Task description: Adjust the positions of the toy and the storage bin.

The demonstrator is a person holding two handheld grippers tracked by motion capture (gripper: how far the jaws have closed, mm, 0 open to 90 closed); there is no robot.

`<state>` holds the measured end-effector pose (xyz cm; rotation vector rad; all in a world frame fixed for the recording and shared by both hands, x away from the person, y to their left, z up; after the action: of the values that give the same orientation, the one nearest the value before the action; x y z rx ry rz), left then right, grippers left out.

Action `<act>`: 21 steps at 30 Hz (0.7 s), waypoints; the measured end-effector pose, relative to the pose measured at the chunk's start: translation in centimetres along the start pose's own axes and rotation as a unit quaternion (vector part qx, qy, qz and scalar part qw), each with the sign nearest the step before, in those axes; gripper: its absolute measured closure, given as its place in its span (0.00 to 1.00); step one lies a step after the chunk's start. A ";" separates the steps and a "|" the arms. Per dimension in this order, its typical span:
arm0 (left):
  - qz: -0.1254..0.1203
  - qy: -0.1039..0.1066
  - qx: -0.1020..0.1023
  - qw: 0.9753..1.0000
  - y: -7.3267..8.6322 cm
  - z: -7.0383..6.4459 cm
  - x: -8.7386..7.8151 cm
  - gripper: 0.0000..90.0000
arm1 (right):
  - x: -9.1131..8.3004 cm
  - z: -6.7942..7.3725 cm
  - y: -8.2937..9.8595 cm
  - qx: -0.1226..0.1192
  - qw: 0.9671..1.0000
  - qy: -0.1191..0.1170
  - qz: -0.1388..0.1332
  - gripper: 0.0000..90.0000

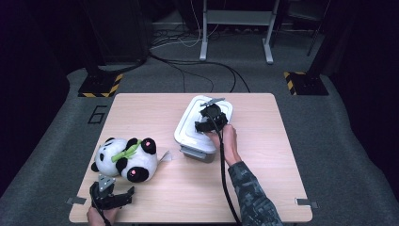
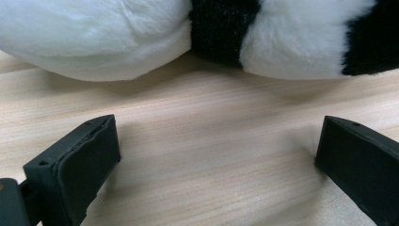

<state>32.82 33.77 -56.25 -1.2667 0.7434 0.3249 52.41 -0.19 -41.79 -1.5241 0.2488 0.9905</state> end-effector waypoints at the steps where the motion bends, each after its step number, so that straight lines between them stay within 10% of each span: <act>1: 0.000 0.000 0.000 1.000 0.0 0.0 0.0 0.00 | -0.1 -0.1 0.1 0.002 1.000 0.001 -0.001 0.42; 21: 0.000 0.000 0.000 1.000 0.0 0.0 0.0 0.00 | -3.0 -2.8 2.1 -0.012 1.000 -0.009 0.004 0.63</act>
<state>32.83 33.78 -56.25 -1.2660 0.7430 0.3243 50.39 -4.37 -41.52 -1.5365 0.2303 1.0164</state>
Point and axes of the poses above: each handheld gripper's, and its own axes: x roughly forward along the jaws, y roughly out of its underside, z roughly to its left, the point moved 4 cm from there along x, roughly forward along the jaws, and after that the axes turned 9 degrees about x, right-handed, at the moved point
